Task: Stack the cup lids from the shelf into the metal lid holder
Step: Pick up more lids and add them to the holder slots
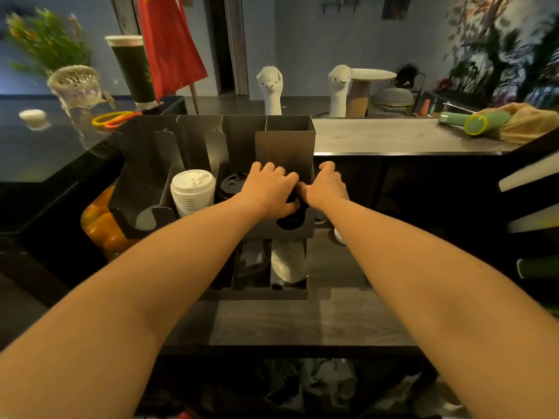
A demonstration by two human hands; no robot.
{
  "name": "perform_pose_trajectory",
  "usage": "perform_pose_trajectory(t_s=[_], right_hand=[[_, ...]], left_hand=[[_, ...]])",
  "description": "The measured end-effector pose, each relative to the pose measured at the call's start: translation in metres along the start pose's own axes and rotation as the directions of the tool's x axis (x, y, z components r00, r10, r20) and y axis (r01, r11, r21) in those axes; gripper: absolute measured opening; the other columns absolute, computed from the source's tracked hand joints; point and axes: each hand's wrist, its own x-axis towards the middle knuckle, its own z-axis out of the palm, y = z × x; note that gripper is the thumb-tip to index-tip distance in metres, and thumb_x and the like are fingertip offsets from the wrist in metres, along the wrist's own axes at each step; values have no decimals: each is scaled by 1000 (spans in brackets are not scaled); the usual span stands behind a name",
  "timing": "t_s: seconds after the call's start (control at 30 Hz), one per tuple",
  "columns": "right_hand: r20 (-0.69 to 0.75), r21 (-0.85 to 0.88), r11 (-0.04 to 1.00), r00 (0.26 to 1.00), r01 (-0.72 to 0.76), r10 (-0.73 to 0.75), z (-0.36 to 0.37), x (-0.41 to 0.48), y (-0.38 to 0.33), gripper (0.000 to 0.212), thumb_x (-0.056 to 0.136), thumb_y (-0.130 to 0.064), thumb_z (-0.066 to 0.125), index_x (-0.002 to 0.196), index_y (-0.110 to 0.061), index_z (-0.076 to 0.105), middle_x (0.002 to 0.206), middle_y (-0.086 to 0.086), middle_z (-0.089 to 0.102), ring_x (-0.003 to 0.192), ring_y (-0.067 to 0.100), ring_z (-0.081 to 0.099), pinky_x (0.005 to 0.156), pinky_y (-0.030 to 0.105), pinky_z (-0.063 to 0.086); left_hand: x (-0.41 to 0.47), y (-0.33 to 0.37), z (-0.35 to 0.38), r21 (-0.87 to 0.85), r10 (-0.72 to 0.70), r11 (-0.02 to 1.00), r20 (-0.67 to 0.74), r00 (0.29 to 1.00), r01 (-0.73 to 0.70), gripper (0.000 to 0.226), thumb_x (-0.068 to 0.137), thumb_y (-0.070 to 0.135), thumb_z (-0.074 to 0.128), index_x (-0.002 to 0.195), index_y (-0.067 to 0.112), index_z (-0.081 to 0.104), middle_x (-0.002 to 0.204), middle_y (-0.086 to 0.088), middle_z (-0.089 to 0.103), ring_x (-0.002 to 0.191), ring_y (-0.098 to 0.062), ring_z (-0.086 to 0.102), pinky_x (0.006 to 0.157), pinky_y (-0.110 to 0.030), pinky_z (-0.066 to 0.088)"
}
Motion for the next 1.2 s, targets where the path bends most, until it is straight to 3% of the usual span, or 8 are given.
perform_pose_trajectory(t_s=[0.13, 0.3, 0.53, 0.7, 0.83, 1.0, 1.13, 1.2], right_hand=[[154, -21, 997, 985, -78, 81, 8, 13, -1, 70, 87, -42, 69, 141, -15, 32, 135, 14, 49, 120, 36, 50, 96, 48, 49], [142, -27, 994, 984, -103, 106, 22, 18, 6, 60, 89, -38, 67, 135, -15, 36, 130, 14, 53, 119, 36, 51, 95, 51, 49], [169, 40, 987, 975, -156, 147, 29, 21, 13, 52, 94, -35, 61, 136, -15, 37, 125, 13, 55, 113, 34, 55, 99, 52, 45], [190, 59, 981, 967, -185, 171, 28, 21, 13, 55, 91, -36, 64, 134, -13, 38, 121, 13, 56, 105, 31, 57, 96, 48, 48], [182, 80, 982, 971, -170, 153, 26, 20, 14, 53, 93, -35, 63, 135, -12, 40, 117, 11, 57, 91, 25, 53, 80, 38, 49], [136, 152, 978, 983, -142, 122, 23, 13, 17, 52, 94, -47, 58, 133, -15, 44, 119, 8, 58, 92, 23, 51, 82, 37, 47], [115, 210, 974, 991, -85, 61, 18, 3, 24, 53, 92, -54, 56, 131, -18, 51, 118, 4, 61, 96, 21, 55, 80, 35, 46], [94, 280, 957, 994, -81, 57, 16, -7, 30, 50, 91, -55, 57, 128, -20, 56, 116, 2, 63, 100, 20, 58, 85, 37, 50]], left_hand=[[10, 2, 9, -39, 17, 999, 161, 987, -11, 42, 94, 55, 52, 119, 21, 52, 110, -3, 66, 113, -28, 60, 118, -57, 15], [18, 5, 14, -40, -17, 999, 230, 973, 27, 31, 100, 53, 38, 99, 22, 43, 77, 5, 60, 93, -22, 65, 122, -52, -5], [23, 6, 10, 48, 37, 997, 293, 955, -54, 41, 102, 52, 34, 107, 16, 52, 68, 8, 47, 95, -21, 65, 123, -48, 0], [22, 8, 15, 16, 28, 999, 325, 945, -36, 47, 101, 57, 33, 115, 17, 53, 79, 6, 52, 102, -21, 64, 123, -47, 10], [23, 8, 16, 9, 25, 1000, 335, 942, -30, 47, 101, 58, 30, 113, 19, 54, 85, 5, 58, 104, -21, 64, 123, -47, 10], [12, 1, 20, -4, 99, 995, 180, 979, -100, 51, 97, 60, 41, 123, 18, 54, 109, -4, 68, 110, -25, 63, 121, -45, 20], [-1, 2, 16, 7, 136, 991, 51, 989, -136, 49, 94, 59, 48, 120, 18, 57, 109, -4, 70, 112, -25, 63, 120, -46, 25], [-8, 2, 10, 37, 138, 990, 23, 990, -139, 48, 94, 58, 49, 116, 17, 61, 112, -6, 70, 119, -27, 60, 120, -46, 26]])
